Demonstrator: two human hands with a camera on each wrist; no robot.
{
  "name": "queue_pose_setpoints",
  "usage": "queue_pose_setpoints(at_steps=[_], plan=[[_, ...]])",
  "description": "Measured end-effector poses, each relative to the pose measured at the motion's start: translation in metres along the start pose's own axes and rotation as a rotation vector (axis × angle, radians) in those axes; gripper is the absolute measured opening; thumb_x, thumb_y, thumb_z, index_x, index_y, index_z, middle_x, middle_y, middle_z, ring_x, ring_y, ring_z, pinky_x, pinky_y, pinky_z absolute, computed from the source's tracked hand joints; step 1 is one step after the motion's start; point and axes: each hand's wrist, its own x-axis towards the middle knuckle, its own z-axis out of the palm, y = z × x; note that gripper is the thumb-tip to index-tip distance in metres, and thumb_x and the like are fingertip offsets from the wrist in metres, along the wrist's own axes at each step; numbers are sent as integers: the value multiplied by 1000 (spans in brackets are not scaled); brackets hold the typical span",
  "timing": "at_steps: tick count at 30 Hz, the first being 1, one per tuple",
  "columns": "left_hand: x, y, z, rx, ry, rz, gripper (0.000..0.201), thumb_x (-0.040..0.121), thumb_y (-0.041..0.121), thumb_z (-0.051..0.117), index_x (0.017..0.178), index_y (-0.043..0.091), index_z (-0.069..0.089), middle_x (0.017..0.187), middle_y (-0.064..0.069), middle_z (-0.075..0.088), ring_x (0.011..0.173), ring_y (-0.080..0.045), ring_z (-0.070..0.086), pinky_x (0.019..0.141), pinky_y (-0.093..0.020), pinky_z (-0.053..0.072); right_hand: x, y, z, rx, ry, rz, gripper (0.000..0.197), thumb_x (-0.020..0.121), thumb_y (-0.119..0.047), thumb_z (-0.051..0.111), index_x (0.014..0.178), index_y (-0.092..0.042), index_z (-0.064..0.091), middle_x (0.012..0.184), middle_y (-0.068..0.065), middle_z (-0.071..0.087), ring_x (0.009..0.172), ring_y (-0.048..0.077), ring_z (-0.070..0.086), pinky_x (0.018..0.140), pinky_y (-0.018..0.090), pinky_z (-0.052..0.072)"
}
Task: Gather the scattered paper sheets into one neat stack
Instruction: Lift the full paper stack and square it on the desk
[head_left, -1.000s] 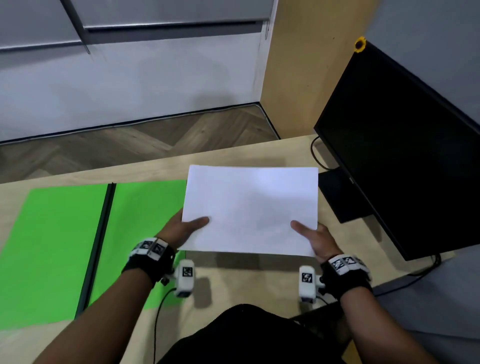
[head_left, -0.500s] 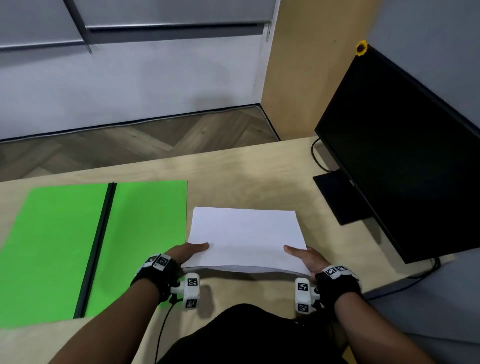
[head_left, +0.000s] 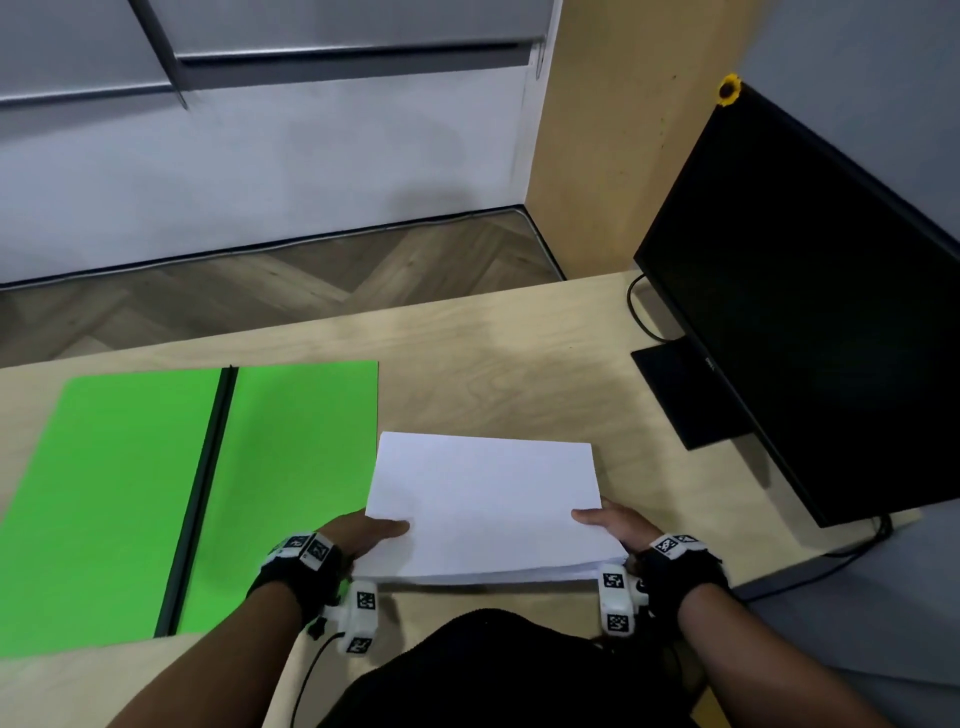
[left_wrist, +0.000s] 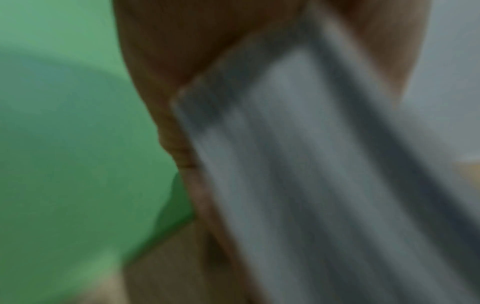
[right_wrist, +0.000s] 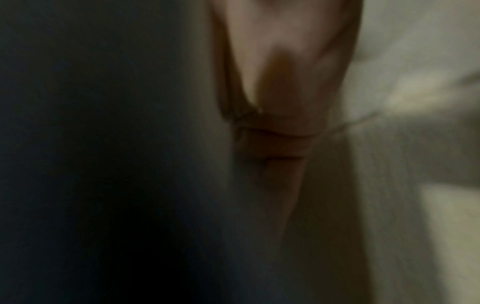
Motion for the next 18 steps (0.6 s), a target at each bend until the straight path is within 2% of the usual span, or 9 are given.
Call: queue_pose_setpoints(at_steps=[1, 4, 6, 8, 9, 13, 15, 16, 18], plan=[[2, -1, -1, 13, 9, -1, 69, 40, 40, 92, 102, 16, 74, 112, -2, 73, 106, -25, 67, 107, -44, 44, 1, 1, 0, -9, -14, -15, 52, 80, -5, 71, 128, 3, 56, 104, 11, 72, 81, 21, 72, 70, 29, 55], [-12, 9, -5, 63, 83, -17, 69, 33, 52, 87, 91, 17, 77, 100, -5, 75, 95, -29, 69, 95, -44, 52, -2, -1, 4, -28, -41, -82, 62, 70, -8, 71, 129, 1, 53, 109, 11, 70, 88, 23, 71, 71, 30, 56], [-33, 25, -4, 58, 126, 40, 53, 54, 52, 84, 94, 18, 76, 98, -3, 74, 92, -26, 69, 82, -35, 51, -5, -7, 7, 4, -55, -141, 61, 69, -10, 71, 127, -3, 53, 114, 17, 68, 93, 28, 70, 76, 37, 57], [-46, 41, 1, -9, 157, 151, 31, 77, 36, 80, 101, 19, 74, 98, -3, 74, 88, -23, 69, 72, -28, 50, -9, -18, 9, 45, -73, -208, 61, 70, -10, 73, 128, -6, 54, 123, 21, 65, 105, 38, 66, 88, 50, 54], [-49, 48, 2, -49, 169, 224, 27, 79, 29, 80, 102, 18, 73, 97, -5, 74, 84, -23, 71, 68, -27, 52, -11, -26, 10, 31, -61, -257, 57, 72, -7, 72, 127, -7, 55, 122, 20, 66, 106, 38, 65, 90, 51, 53], [-52, 89, 0, -140, 218, 457, 44, 55, 34, 89, 90, 11, 75, 84, -3, 77, 73, -19, 70, 74, -34, 57, -14, -68, 16, -57, 160, -448, 36, 79, 11, 64, 108, -9, 64, 101, 6, 73, 97, 26, 64, 79, 32, 53], [-51, 110, 1, -153, 283, 565, 21, 69, 18, 86, 84, 9, 73, 65, 13, 72, 63, -6, 63, 69, -26, 53, -18, -86, 19, -55, 322, -494, 30, 80, 8, 68, 108, -4, 65, 100, 4, 68, 96, 19, 60, 68, 21, 49], [-55, 121, 3, -188, 316, 615, 11, 76, 9, 81, 82, 11, 72, 59, 18, 68, 58, 1, 59, 66, -22, 51, -21, -94, 22, -20, 400, -501, 31, 82, 4, 70, 111, -4, 63, 100, 3, 66, 94, 16, 59, 63, 20, 46], [-58, 135, 7, -253, 370, 705, 19, 78, 0, 77, 80, 18, 71, 61, 22, 68, 58, 7, 57, 64, -16, 50, -24, -102, 21, 46, 472, -530, 37, 85, -4, 72, 119, -8, 58, 103, 1, 63, 98, 11, 57, 71, 15, 40]])
